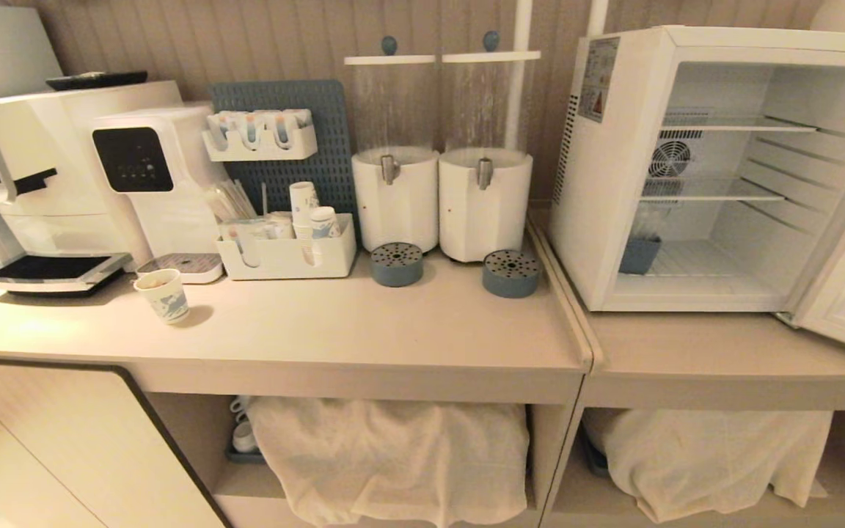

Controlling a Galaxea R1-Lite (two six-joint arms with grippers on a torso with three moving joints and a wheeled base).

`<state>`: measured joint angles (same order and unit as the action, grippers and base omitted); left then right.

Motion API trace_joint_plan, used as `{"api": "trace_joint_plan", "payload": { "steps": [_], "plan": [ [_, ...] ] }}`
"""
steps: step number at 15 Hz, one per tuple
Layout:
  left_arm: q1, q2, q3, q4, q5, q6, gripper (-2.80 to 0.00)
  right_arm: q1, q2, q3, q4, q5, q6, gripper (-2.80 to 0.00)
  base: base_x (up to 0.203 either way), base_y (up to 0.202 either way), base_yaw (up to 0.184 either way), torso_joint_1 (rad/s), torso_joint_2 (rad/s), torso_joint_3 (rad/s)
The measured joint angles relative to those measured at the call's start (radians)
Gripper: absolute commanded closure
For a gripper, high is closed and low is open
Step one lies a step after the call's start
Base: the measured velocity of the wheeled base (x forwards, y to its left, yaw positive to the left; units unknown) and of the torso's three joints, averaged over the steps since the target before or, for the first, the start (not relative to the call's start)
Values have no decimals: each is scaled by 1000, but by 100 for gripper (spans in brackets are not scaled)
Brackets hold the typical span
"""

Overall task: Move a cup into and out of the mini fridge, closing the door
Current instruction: Place the paper cup on the table

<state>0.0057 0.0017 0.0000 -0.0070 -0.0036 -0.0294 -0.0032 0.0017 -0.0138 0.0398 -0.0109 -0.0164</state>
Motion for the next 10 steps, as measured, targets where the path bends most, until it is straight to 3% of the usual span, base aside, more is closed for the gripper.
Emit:
{"api": "trace_joint_plan", "payload": {
  "steps": [10],
  "plan": [
    [0, 0, 0, 0, 0, -1, 0, 0, 0, 0, 0, -1, 13, 0, 0, 196, 9, 2, 4, 1]
  ]
}}
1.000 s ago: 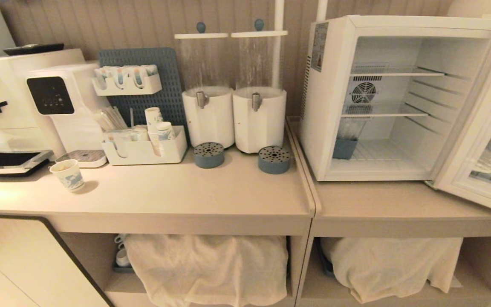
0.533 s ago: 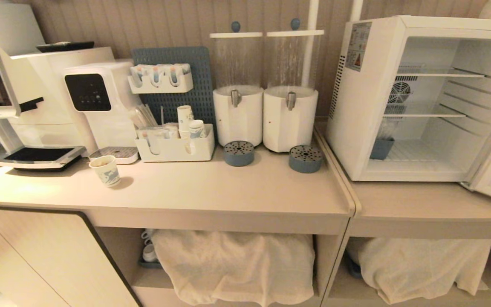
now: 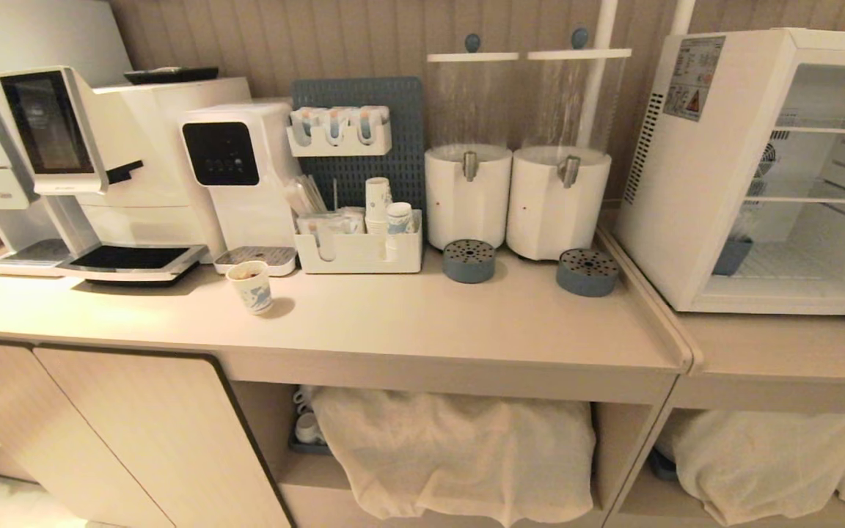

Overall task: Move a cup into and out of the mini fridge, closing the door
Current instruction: Place the paper cup on the table

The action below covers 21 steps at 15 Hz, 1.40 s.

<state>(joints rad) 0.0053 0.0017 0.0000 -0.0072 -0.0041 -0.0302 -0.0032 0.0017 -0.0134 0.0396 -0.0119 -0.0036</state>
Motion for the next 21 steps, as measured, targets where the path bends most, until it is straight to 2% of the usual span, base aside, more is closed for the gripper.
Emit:
{"api": "trace_joint_plan", "payload": {
  "steps": [6, 11, 14, 18, 21],
  "plan": [
    [-1, 0, 0, 0, 0, 0, 0, -1, 0, 0, 0, 0, 9, 0, 0, 162, 13, 4, 0, 3],
    [0, 0, 0, 0, 0, 0, 0, 0, 0, -9, 1, 0, 4, 0, 0, 0, 0, 0, 0, 0],
    [0, 0, 0, 0, 0, 0, 0, -1, 57, -163, 3, -1, 14, 0, 0, 0, 0, 0, 0, 0],
    [0, 0, 0, 0, 1, 0, 0, -3, 355, -424, -79, -3, 70, 0, 0, 0, 0, 0, 0, 0],
    [0, 0, 0, 0, 0, -1, 0, -1, 573, -527, -164, 1, 91, 0, 0, 0, 0, 0, 0, 0]
  ]
}}
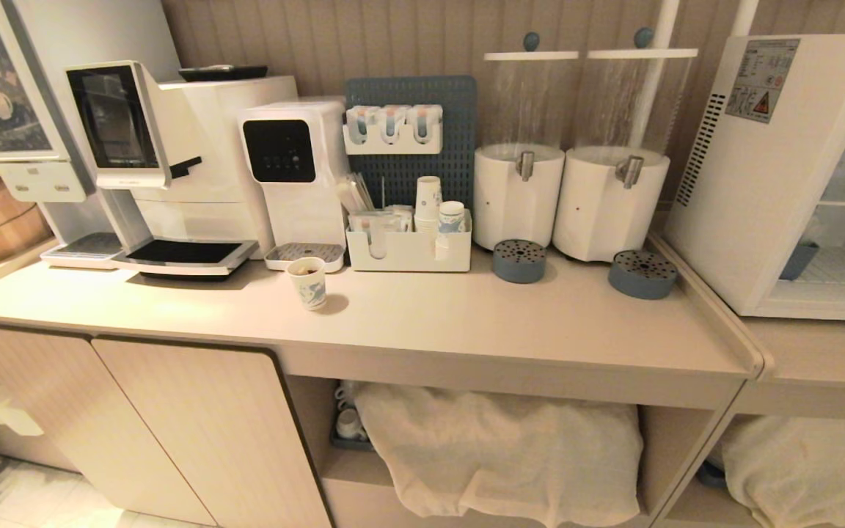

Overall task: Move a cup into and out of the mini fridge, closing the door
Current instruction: Place the paper cup on the table

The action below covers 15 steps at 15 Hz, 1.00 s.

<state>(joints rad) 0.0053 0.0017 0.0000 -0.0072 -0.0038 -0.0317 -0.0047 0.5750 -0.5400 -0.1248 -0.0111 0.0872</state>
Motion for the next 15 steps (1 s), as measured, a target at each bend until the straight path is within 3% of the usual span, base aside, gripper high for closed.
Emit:
{"api": "trace_joint_plan", "payload": {
  "steps": [5, 10, 12, 15],
  "plan": [
    [0, 0, 0, 0, 1, -1, 0, 31, 373, -62, -120, 49, -3, 0, 0, 0, 0, 0, 0, 0],
    [0, 0, 0, 0, 1, -1, 0, 70, 890, -219, -305, 94, -48, 0, 0, 0, 0, 0, 0, 0],
    [0, 0, 0, 0, 1, -2, 0, 92, 1109, -291, -425, 87, -91, 0, 0, 0, 0, 0, 0, 0],
    [0, 0, 0, 0, 1, -3, 0, 123, 1416, -471, -577, 12, -150, 0, 0, 0, 0, 0, 0, 0]
  ]
}}
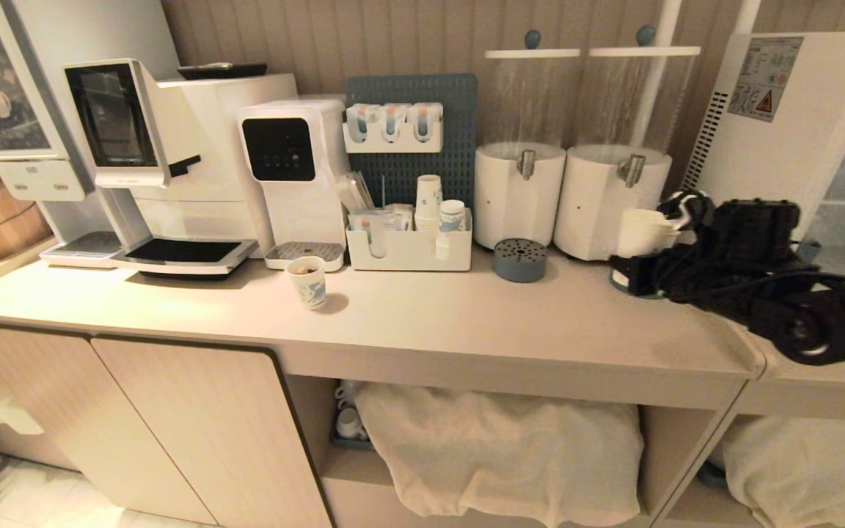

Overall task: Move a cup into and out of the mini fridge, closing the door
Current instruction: Place the paper cup on the table

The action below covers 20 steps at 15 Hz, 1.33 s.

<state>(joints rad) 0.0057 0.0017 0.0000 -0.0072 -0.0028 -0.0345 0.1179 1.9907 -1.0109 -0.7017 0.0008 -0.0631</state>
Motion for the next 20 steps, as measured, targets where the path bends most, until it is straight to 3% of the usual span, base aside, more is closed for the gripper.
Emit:
{"api": "trace_joint_plan", "payload": {
  "steps": [3, 6, 12, 20],
  "plan": [
    [0, 0, 0, 0, 2, 0, 0, 20, 215, -162, -97, -106, -29, 0, 0, 0, 0, 0, 0, 0],
    [0, 0, 0, 0, 2, 0, 0, 29, 346, -191, -209, -172, -53, 0, 0, 0, 0, 0, 0, 0],
    [0, 0, 0, 0, 3, 0, 0, 30, 473, -149, -254, -176, -83, 0, 0, 0, 0, 0, 0, 0],
    [0, 0, 0, 0, 3, 0, 0, 6, 467, -85, -173, -138, -93, 0, 0, 0, 0, 0, 0, 0]
  ]
}}
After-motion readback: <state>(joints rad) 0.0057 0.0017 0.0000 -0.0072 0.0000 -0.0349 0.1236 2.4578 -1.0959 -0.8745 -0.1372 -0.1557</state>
